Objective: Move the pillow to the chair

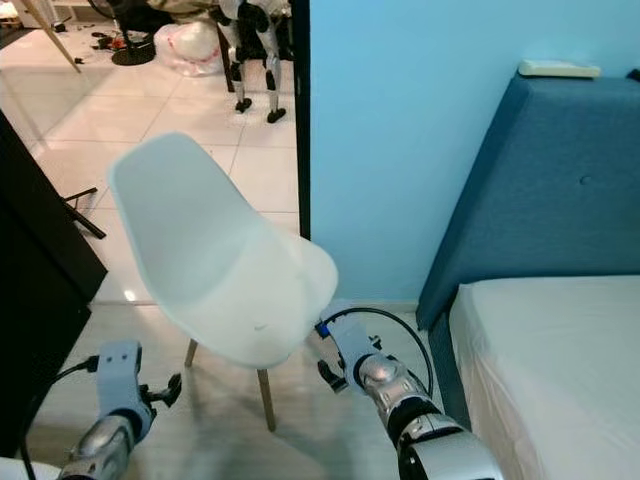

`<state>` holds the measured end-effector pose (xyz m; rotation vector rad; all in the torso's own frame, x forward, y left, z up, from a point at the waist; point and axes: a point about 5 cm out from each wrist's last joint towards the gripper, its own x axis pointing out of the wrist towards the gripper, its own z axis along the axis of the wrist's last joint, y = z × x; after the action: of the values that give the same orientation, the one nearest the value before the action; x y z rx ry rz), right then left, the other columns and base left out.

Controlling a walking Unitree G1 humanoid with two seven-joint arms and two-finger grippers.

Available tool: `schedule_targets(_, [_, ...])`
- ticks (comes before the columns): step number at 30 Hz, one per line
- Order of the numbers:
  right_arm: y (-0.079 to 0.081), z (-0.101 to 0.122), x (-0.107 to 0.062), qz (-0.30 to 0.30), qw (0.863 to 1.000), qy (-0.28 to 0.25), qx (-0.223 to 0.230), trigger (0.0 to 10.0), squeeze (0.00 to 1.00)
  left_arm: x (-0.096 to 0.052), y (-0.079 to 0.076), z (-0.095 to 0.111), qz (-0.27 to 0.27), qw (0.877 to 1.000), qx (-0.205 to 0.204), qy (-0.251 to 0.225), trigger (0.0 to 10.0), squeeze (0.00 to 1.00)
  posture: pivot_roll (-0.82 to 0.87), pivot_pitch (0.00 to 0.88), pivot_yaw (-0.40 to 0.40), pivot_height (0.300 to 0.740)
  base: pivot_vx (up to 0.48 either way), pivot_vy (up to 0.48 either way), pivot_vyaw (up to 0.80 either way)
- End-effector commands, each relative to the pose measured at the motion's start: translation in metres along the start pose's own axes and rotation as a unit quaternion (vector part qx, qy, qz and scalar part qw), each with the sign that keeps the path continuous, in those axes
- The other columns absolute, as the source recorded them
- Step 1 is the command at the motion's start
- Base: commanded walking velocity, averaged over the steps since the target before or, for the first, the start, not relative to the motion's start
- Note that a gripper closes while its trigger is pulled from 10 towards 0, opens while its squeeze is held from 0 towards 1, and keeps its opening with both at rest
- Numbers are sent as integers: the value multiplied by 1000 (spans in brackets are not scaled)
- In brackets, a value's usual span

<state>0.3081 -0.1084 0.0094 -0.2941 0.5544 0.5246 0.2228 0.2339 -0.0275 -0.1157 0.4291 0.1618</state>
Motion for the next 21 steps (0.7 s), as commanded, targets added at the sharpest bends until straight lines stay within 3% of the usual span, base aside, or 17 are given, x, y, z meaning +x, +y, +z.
schedule_targets(1, [-2,-5,-3,0,1000,-6,0,10000,0,-7,-4,-1,-4,1000,-18,-18,10000,0,21,140,-104,740,0,0,0])
schedule_targets(5, [-6,-7,-8,1,999,-28,16,10000,0,-18,-11,4,-12,999,-16,-41,10000,0,34,141,-116,740,0,0,0])
schedule_targets(8, [-12,-9,-12,-13,998,-42,45,10000,0,-24,-18,15,-35,997,21,-66,10000,0,47,133,-122,740,0,0,0])
schedule_targets(11, [-12,-8,-12,-8,998,-43,54,10000,0,-22,-19,15,-39,997,32,-58,10000,0,50,135,-122,740,0,0,0])
schedule_targets(15, [-17,-14,-14,-19,991,-37,129,10000,0,-18,-18,27,-38,997,26,-61,10000,0,45,159,-119,740,0,0,0])
schedule_targets(21, [-16,-14,-13,-28,992,-23,124,10000,0,-11,-17,38,-29,997,47,-62,10000,0,29,171,-108,740,0,0,-335])
